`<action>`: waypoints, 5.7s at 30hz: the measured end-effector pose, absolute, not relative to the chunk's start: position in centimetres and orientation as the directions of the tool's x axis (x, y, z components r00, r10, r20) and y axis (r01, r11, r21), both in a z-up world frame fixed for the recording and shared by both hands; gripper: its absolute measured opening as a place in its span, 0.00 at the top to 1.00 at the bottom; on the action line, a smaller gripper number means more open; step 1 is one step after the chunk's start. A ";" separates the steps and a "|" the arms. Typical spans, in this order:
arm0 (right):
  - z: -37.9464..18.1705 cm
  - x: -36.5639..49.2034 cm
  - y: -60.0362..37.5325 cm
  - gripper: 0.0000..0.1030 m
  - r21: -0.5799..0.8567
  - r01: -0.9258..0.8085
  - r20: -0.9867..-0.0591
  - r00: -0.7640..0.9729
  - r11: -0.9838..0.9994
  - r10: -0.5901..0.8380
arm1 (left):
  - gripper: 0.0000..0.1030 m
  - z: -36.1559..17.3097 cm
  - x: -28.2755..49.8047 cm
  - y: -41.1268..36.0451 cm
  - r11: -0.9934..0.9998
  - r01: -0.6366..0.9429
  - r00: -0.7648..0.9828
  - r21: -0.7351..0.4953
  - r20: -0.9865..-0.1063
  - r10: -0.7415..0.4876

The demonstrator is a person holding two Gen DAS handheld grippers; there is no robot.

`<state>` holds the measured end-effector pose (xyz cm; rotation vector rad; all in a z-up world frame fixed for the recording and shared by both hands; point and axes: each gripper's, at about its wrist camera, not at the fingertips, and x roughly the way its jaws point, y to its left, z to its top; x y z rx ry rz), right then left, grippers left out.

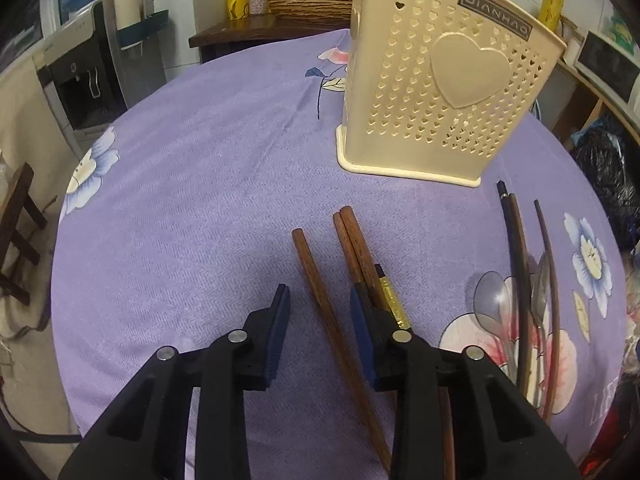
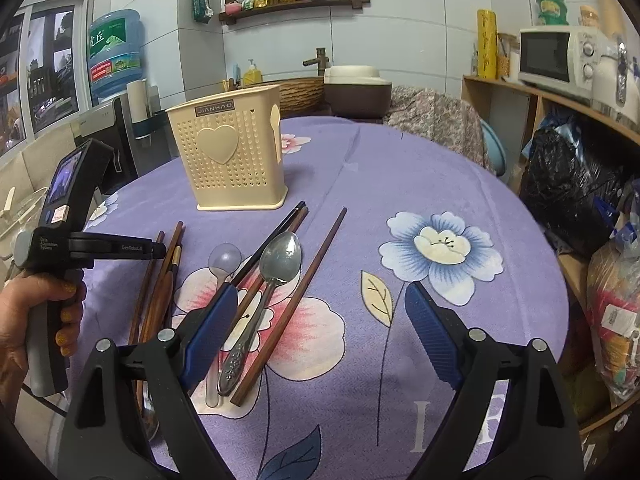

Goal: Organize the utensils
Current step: 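Grasp a wooden chopstick with the left tool while the right tool grasps another chopstick, then lower both held chopsticks into the cream holder and open both tools, then move both open tools back toward the loose utensils on the tablecloth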

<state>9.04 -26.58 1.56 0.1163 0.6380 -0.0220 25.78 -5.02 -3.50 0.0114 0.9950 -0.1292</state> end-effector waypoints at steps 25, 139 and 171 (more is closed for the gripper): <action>-2.5 26.2 -28.1 0.73 0.137 0.221 -0.808 0.589 0.966 -0.020 | 0.81 -3.5 27.2 -6.1 0.992 0.127 0.536 -0.005 -0.841 -0.073; 19.2 31.1 -24.8 0.93 0.195 -0.063 -0.513 0.844 0.979 0.157 | 0.93 13.2 35.7 -4.5 0.951 0.163 0.799 -0.264 -0.530 -0.284; 12.7 18.1 -26.8 0.19 0.112 0.059 -0.449 0.893 0.992 -0.003 | 0.05 7.0 22.0 -0.5 0.985 0.139 0.847 -0.106 -0.502 -0.173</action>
